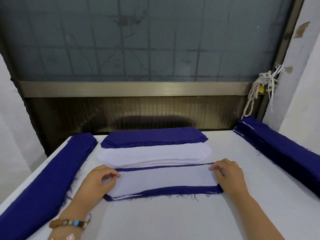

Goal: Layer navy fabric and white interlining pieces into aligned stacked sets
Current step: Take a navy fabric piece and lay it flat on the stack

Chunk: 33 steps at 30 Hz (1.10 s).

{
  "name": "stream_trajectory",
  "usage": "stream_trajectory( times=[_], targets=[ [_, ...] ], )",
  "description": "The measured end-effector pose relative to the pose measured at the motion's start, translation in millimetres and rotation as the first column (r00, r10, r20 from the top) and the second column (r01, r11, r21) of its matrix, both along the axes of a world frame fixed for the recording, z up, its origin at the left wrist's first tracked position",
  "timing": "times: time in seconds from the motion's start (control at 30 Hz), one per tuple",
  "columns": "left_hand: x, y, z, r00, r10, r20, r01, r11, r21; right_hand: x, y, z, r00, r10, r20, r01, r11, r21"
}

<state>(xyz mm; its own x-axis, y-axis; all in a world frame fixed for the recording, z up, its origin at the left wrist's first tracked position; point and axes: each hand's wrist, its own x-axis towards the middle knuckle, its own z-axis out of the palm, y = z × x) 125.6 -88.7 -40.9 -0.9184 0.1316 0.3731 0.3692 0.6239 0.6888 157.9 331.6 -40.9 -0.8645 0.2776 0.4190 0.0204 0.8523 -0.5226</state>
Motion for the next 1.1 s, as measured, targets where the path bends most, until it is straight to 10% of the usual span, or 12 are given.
stream_trajectory(
  times=[1.1],
  targets=[
    [8.3,6.4,15.2,0.964,0.253,0.088,-0.244,0.965,-0.101,-8.0,-12.9,2.8,0.993,-0.013,0.118,-0.011,0.978,0.206]
  ],
)
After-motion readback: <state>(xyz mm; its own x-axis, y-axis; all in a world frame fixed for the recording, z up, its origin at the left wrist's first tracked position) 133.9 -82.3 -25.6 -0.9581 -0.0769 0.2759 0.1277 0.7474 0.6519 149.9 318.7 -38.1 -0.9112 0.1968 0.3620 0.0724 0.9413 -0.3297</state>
